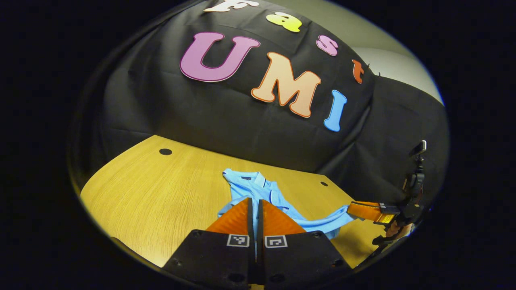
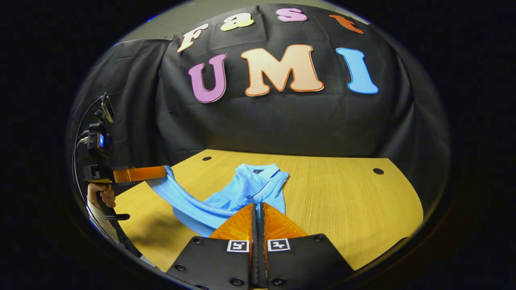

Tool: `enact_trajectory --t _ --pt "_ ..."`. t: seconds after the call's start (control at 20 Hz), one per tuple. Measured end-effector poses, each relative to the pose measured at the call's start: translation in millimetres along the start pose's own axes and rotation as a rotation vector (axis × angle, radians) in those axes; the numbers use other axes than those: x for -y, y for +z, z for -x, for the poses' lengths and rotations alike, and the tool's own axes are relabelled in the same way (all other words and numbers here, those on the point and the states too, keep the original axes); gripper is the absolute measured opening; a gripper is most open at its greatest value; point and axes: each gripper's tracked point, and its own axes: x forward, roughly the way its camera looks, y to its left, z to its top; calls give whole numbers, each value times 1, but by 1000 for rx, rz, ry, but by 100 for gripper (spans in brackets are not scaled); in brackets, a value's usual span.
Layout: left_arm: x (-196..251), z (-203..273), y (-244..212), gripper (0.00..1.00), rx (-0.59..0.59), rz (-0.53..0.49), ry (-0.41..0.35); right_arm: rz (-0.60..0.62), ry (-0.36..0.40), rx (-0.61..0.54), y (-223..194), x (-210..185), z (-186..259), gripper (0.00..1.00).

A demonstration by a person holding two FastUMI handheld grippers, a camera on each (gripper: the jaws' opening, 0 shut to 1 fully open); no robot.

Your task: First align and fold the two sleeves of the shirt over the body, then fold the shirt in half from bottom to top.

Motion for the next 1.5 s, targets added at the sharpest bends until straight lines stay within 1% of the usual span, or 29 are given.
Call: enact_trajectory --t 0.15,0.4,0.55,0.7,0.85,0.95,1.05,1.2,1.25,1.3,1.35,1.4,1.5 --pt "-15 -35 17 0 -4 -20 25 27 -21 -20 19 13 -42 2" --pt "-46 -106 25 0 -40 11 88 77 -67 -80 32 31 -118 2" --pt "-63 -153 23 0 -59 33 116 85 -85 -118 23 38 -168 2" --pt "-84 -191 5 0 -111 66 154 10 -96 -163 2 53 -206 2" --pt "-101 -215 -8 0 -122 65 184 -60 -121 -169 -10 74 -229 2" --pt "-104 -226 -16 0 -138 62 189 -95 -124 -164 -13 81 -238 2" --pt "-105 -233 -20 0 -147 41 193 -83 -132 -149 -13 85 -244 2" --pt "-110 -236 -15 0 -138 13 241 -98 -135 -143 -13 86 -247 2" --pt "-112 -232 -10 5 -127 10 262 -94 -147 -142 -14 89 -247 11" --pt "-116 -232 -9 9 -121 4 281 -85 -151 -138 -12 92 -247 12" --pt "-118 -228 -6 21 -116 0 297 -79 -151 -135 -8 92 -244 12" --pt "-118 -220 -4 41 -119 -2 306 -89 -139 -136 -4 88 -238 13" --pt "-121 -207 3 80 -109 -3 330 -96 -117 -125 3 84 -231 56"
